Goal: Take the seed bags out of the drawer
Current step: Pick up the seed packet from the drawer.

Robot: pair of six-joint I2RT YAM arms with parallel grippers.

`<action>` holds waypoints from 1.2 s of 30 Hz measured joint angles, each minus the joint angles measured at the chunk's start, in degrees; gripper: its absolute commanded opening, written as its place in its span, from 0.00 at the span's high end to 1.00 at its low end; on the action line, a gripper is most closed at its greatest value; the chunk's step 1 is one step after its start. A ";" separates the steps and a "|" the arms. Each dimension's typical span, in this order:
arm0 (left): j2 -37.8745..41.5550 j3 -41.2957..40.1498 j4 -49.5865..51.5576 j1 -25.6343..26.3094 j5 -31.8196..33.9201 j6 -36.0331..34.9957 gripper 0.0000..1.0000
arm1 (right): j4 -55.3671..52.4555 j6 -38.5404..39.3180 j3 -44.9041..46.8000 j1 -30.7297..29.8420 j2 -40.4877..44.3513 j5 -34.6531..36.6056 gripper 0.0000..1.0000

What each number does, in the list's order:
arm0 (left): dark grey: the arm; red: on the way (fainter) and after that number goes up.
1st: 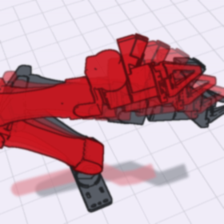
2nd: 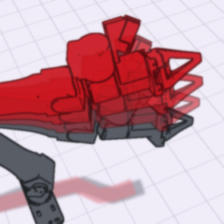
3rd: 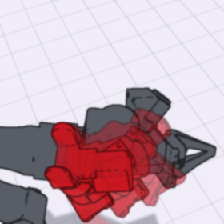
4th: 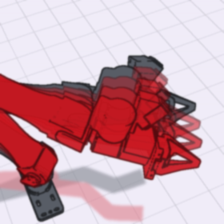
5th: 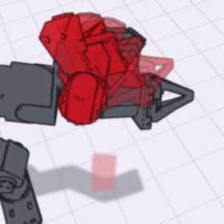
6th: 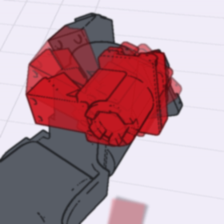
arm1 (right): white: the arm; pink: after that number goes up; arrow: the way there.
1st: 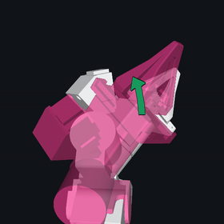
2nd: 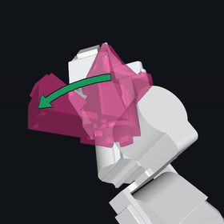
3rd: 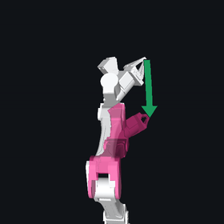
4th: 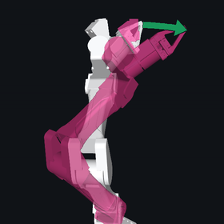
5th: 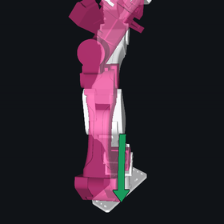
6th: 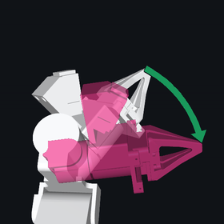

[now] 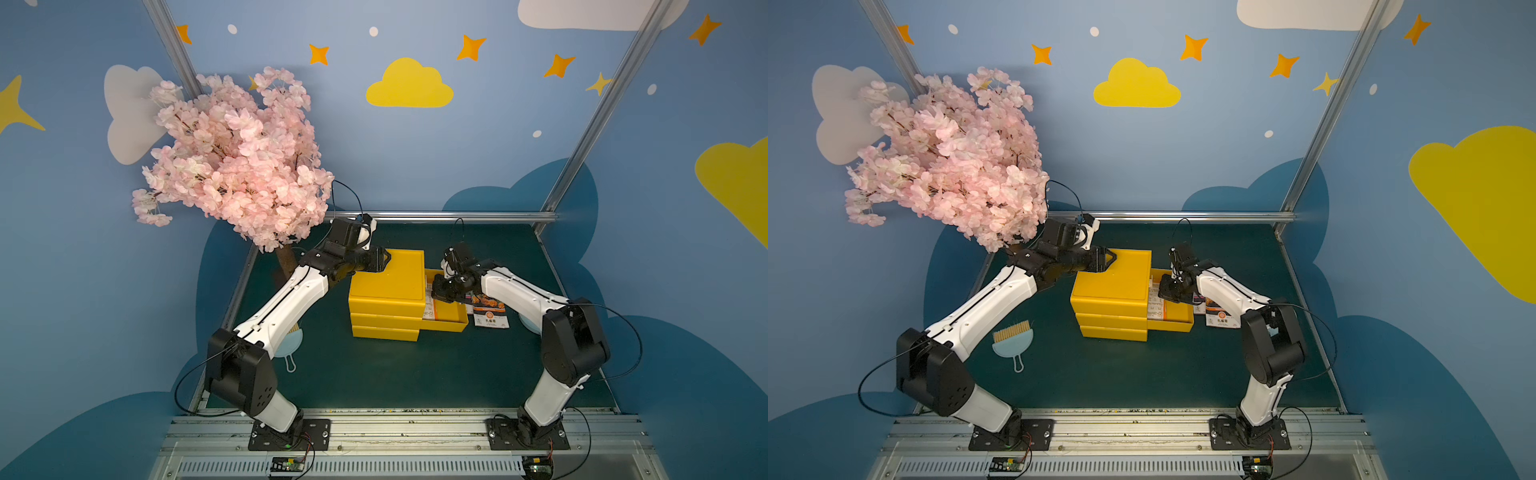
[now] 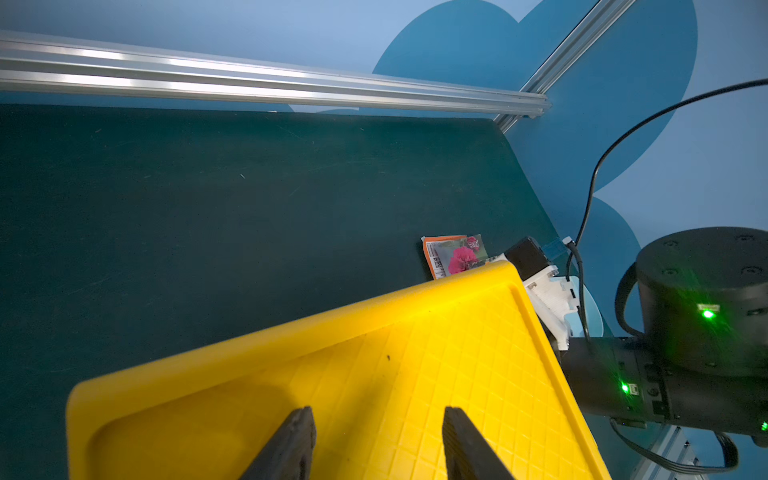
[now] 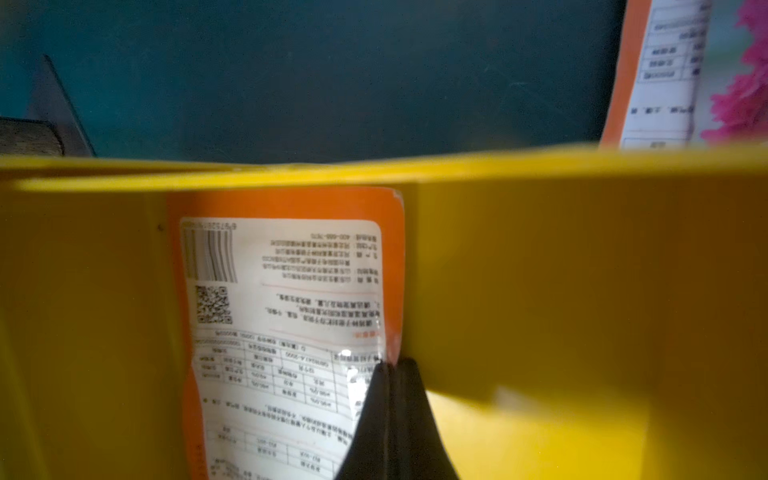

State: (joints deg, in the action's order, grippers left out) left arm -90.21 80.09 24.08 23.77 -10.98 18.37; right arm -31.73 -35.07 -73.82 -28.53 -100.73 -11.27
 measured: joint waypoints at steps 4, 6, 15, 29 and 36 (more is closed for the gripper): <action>0.00 0.00 0.02 0.00 0.00 0.00 0.45 | 0.66 -0.35 0.59 0.46 0.48 -1.27 1.00; 0.02 0.00 0.04 0.00 0.00 0.00 0.45 | 0.83 -0.50 0.81 0.61 0.87 -1.68 1.00; 0.02 0.00 0.04 0.00 0.02 0.02 0.45 | -2.89 0.63 0.07 1.62 5.57 -1.20 1.00; -0.04 0.17 0.28 0.00 0.02 0.02 0.44 | -11.13 6.16 -4.07 4.48 9.53 1.40 1.00; -0.33 0.76 0.98 0.00 0.02 0.02 0.45 | -12.87 7.21 -4.07 5.70 15.08 3.41 1.00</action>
State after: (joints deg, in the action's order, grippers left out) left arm -90.54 80.86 25.06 23.77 -10.96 18.39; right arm -44.60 -27.86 -77.89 -22.83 -85.65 -7.86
